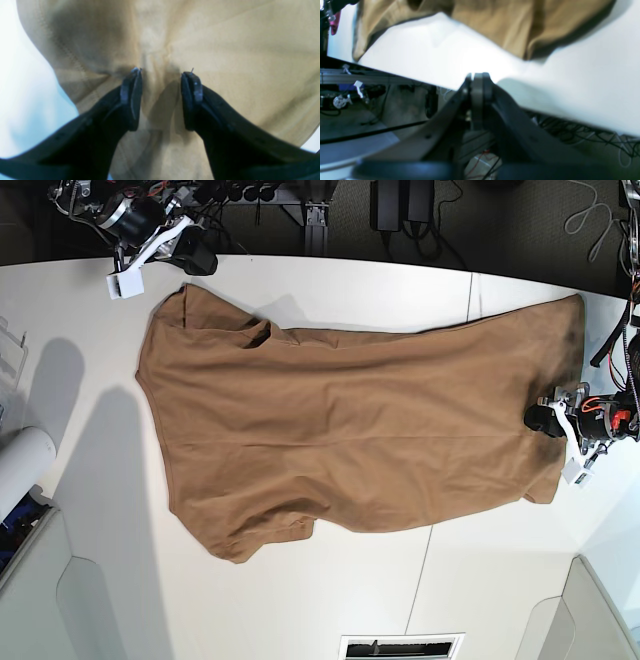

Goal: Layout the t-shirt on the table in an organized manner, then fold the t-shirt properly
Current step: 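Drag the shirt collar corner with the right gripper to flatten it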

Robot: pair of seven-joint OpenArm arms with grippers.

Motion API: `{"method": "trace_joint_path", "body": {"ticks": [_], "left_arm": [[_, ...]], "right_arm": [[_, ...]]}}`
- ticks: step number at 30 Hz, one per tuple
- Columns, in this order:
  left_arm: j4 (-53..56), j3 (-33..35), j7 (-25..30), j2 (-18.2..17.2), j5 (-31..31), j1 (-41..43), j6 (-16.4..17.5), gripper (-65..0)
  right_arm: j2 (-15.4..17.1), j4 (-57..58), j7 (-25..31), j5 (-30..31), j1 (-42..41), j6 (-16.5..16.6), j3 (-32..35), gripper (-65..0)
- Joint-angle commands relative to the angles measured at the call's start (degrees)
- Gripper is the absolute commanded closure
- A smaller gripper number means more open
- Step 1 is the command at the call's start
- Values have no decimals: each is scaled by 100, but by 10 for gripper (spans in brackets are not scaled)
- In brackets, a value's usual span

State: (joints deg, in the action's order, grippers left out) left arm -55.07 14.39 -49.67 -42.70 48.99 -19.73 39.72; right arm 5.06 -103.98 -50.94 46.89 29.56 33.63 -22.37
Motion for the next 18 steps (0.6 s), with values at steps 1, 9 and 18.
{"method": "trace_joint_path", "body": {"ticks": [1, 9, 18], "left_arm": [[-48, -33, -33, -98, -13, -90, 28, -286], [-48, -33, -31, -94, 11, -87, 28, -286], [-48, -33, -31, -94, 9, -87, 28, -286]], "right_arm": [[48, -151, 79, 133, -4, 70, -13, 0], [46, -481, 387, -487, -898, -2, -11, 0], [48, 282, 555, -1475, -2039, -44, 133, 0]]}}
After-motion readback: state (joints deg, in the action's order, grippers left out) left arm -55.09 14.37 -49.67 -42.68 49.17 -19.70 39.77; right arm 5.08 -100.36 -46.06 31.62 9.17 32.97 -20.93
